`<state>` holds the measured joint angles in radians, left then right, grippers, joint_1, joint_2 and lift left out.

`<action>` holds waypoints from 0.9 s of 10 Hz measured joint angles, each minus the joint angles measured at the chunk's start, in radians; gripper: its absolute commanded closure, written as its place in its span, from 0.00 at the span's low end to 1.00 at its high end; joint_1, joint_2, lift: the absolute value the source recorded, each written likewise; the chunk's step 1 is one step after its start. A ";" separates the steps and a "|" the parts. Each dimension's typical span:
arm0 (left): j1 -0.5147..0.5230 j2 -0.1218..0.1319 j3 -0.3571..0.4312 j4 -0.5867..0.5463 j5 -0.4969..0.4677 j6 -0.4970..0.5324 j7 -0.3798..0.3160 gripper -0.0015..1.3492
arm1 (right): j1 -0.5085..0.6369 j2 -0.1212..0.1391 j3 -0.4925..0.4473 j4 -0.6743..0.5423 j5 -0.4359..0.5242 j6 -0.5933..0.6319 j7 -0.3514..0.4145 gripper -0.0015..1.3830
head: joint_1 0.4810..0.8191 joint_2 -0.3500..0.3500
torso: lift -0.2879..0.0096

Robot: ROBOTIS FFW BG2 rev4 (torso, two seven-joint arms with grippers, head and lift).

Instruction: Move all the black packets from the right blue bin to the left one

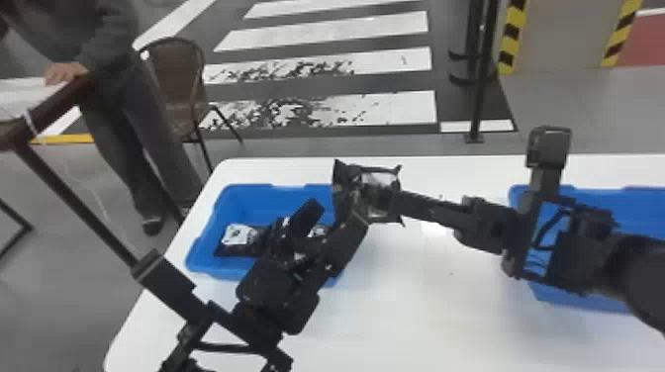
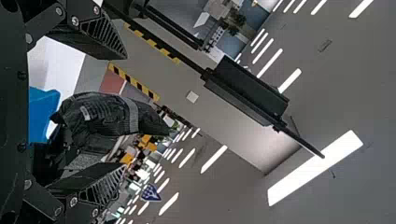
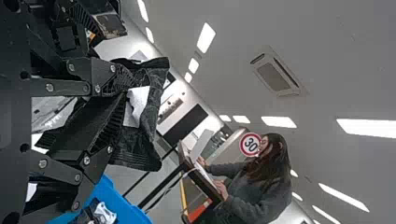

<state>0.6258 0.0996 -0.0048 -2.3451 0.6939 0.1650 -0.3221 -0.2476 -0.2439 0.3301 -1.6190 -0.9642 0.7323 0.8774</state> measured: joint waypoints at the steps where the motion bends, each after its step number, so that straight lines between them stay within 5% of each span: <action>1: 0.000 0.000 0.001 0.000 0.002 0.001 0.000 0.18 | -0.002 0.000 0.027 0.009 -0.020 0.002 0.000 0.81 | 0.63 0.87 | 0.50; 2: -0.001 0.000 0.002 0.002 0.002 0.011 0.000 0.21 | -0.005 0.000 0.053 0.014 -0.034 0.004 0.000 0.81 | 0.63 0.90 | 0.50; 4: -0.003 -0.001 0.009 -0.001 -0.033 0.049 0.003 0.93 | -0.009 -0.001 0.072 0.021 -0.044 0.004 0.000 0.81 | 0.63 0.91 | 0.50; 9: 0.014 0.005 0.018 -0.064 -0.100 0.097 0.033 0.90 | -0.010 -0.002 0.073 0.027 -0.055 0.002 0.000 0.81 | 0.63 0.91 | 0.50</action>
<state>0.6402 0.1041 0.0137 -2.4091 0.5936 0.2616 -0.2888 -0.2578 -0.2455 0.4028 -1.5921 -1.0188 0.7343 0.8776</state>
